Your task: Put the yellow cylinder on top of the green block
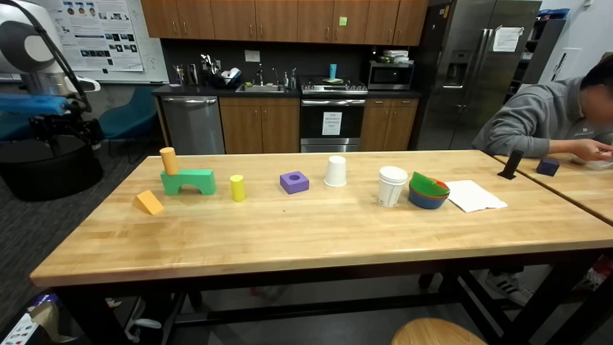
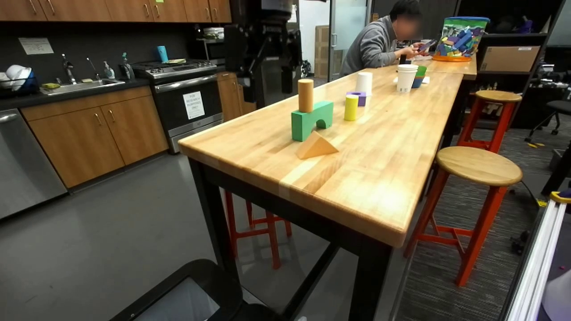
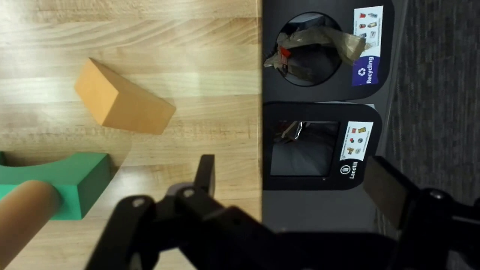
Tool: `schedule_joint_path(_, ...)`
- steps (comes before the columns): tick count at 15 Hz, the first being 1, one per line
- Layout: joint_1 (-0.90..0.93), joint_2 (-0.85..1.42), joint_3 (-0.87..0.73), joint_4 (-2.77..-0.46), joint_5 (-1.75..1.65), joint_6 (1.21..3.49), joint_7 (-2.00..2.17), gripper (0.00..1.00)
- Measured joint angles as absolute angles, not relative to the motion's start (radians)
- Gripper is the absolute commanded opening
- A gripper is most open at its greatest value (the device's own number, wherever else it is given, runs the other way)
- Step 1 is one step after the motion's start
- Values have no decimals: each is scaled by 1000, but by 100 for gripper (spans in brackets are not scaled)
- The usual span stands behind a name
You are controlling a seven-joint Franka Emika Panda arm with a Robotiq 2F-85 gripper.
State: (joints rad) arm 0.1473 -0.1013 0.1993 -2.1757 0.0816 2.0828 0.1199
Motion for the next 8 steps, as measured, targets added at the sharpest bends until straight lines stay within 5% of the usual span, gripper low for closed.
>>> schedule_joint_path(8, 147, -76, 192, -2179, 88, 2092, 247, 100)
